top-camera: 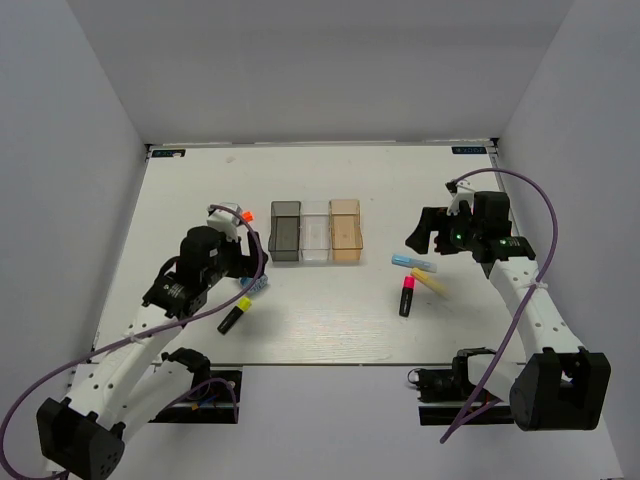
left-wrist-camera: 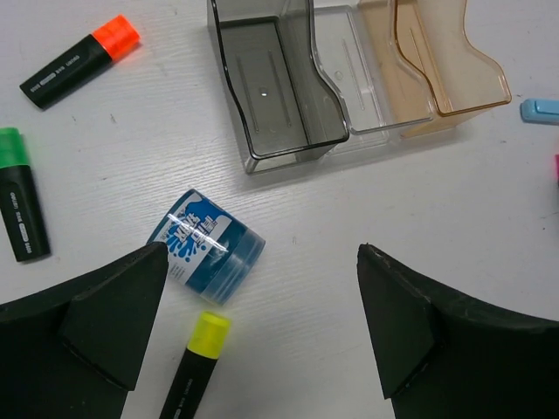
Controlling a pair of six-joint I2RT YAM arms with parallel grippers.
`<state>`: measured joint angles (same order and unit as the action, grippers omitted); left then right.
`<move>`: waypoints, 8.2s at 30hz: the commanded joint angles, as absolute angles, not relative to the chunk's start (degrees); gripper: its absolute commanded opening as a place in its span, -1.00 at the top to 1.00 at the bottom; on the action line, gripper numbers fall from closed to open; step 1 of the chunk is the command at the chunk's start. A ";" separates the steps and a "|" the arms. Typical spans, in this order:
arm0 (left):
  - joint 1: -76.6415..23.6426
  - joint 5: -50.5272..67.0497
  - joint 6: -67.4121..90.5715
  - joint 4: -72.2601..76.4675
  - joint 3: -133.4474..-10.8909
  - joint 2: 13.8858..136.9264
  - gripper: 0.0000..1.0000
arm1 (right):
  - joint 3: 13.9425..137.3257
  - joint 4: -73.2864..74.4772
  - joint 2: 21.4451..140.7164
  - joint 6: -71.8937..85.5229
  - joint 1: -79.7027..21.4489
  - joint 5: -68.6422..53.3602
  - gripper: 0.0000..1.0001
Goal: Sort the stationery into containers
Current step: Pick up the stationery from the center of the board, then place the stationery in the storage box.
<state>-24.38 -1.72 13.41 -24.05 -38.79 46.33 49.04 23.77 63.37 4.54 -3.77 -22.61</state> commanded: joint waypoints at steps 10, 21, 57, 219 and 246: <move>-24.17 2.46 13.98 -25.75 -40.60 51.06 -0.50 | 48.08 24.08 61.61 -8.51 -3.86 -29.17 0.13; -24.08 -3.02 10.52 -35.40 -49.81 65.29 -0.98 | 48.60 27.07 59.59 -12.48 -4.13 -35.16 -0.81; -6.24 4.30 59.77 -47.65 -58.53 89.38 -0.80 | 48.52 29.27 59.15 -14.06 -4.04 -37.18 -0.81; -31.11 -20.03 -1.75 16.96 -61.44 99.58 1.00 | 47.37 32.08 60.73 -19.42 -3.87 -43.15 -0.74; -31.38 -20.92 3.69 17.75 -57.75 98.35 0.90 | 47.46 32.34 60.56 -19.60 -3.69 -44.21 -0.74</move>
<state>-31.24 -20.29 2.74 15.11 -57.78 101.56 47.83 32.05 60.49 -18.68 -3.86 -42.63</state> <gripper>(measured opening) 0.763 0.869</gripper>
